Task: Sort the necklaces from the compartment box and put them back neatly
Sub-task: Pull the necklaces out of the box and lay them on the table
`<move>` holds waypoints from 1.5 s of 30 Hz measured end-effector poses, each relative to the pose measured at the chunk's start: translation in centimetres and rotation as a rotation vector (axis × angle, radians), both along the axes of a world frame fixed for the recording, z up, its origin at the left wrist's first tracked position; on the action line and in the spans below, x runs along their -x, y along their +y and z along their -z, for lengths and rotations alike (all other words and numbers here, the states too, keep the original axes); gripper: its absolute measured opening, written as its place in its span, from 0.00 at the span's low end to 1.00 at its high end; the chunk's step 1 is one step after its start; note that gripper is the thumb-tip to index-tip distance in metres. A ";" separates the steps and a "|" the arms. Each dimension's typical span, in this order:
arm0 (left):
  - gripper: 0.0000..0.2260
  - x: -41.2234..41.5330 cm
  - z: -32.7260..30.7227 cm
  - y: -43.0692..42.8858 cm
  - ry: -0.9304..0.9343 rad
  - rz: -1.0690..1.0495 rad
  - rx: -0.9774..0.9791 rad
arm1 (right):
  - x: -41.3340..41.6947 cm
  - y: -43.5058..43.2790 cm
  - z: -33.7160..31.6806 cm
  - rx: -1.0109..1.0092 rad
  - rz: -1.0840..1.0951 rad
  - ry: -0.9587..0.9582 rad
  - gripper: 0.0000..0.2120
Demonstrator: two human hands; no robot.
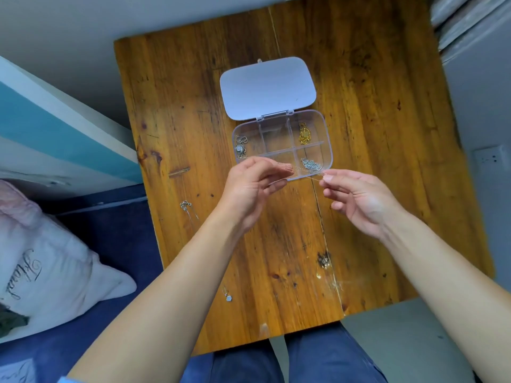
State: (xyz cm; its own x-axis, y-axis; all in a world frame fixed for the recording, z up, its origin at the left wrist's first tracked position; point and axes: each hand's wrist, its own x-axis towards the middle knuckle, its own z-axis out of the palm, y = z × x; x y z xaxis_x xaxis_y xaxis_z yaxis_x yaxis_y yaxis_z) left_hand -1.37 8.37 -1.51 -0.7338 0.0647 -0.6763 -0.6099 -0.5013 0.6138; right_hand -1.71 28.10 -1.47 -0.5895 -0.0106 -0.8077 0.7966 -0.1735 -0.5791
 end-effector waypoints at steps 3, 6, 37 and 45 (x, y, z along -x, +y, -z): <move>0.06 -1.1 0.2 0.1 -0.087 -0.117 -0.133 | -0.8 -1.4 -0.4 -0.001 -0.037 0.040 0.08; 0.07 -2.3 0.6 -0.1 -0.146 -0.171 -0.123 | -1.7 -2.6 -0.3 -0.077 -0.121 0.103 0.10; 0.05 -3.4 6.1 -9.5 0.301 0.649 1.413 | -17.1 -10.5 4.6 -0.733 -0.867 0.092 0.08; 0.05 -3.1 6.2 -9.8 0.320 0.641 1.369 | -16.6 -10.0 4.5 -0.807 -0.944 0.115 0.13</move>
